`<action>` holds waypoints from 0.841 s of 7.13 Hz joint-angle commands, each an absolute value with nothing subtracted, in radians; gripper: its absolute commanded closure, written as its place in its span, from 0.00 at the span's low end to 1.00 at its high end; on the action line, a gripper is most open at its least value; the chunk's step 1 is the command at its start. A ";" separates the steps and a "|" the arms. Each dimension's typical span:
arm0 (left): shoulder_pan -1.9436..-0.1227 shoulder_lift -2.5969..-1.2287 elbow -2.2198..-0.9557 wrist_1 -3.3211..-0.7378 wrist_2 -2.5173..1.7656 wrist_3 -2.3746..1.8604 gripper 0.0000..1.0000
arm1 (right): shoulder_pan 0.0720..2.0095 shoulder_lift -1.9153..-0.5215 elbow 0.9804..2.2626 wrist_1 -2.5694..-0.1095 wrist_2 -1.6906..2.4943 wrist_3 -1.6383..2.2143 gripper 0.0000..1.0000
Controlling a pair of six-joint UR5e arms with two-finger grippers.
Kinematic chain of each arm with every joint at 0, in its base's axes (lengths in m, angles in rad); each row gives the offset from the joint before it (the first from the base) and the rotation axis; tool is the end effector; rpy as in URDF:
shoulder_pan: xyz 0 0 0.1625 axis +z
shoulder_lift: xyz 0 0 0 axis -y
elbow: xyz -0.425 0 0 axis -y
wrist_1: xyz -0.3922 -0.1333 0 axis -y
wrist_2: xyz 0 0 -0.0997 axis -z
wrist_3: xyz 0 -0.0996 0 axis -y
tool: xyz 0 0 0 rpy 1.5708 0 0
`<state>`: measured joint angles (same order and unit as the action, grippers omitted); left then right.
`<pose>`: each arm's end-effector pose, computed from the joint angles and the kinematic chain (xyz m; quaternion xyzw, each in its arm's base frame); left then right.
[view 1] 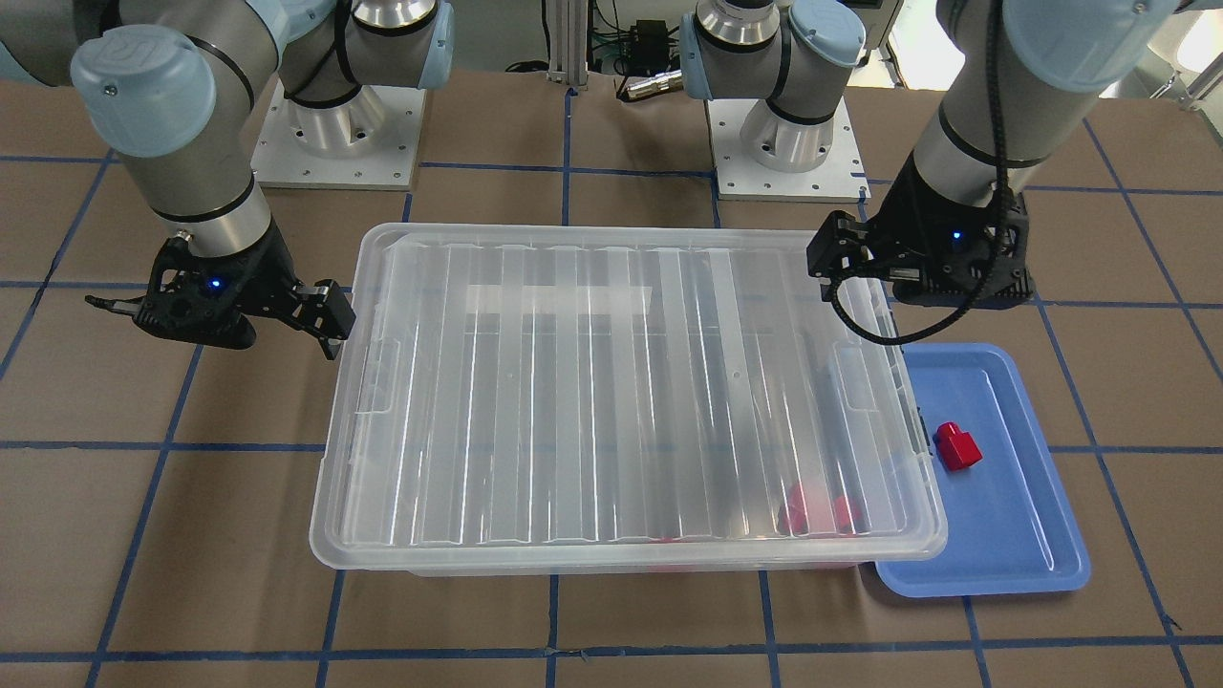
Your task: Place red block in blue tray from box
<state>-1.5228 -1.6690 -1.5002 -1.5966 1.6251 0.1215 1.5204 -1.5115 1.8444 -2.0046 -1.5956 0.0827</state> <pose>-0.1024 -0.5335 0.4700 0.0374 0.9986 0.0289 0.0248 0.1052 -0.5110 0.3696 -0.0670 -0.9964 0.0506 0.0116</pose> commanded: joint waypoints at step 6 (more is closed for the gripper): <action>-1.545 -1.582 -1.506 -1.589 1.620 0.164 0.00 | 1.672 -1.539 1.493 -1.597 -1.577 0.118 0.00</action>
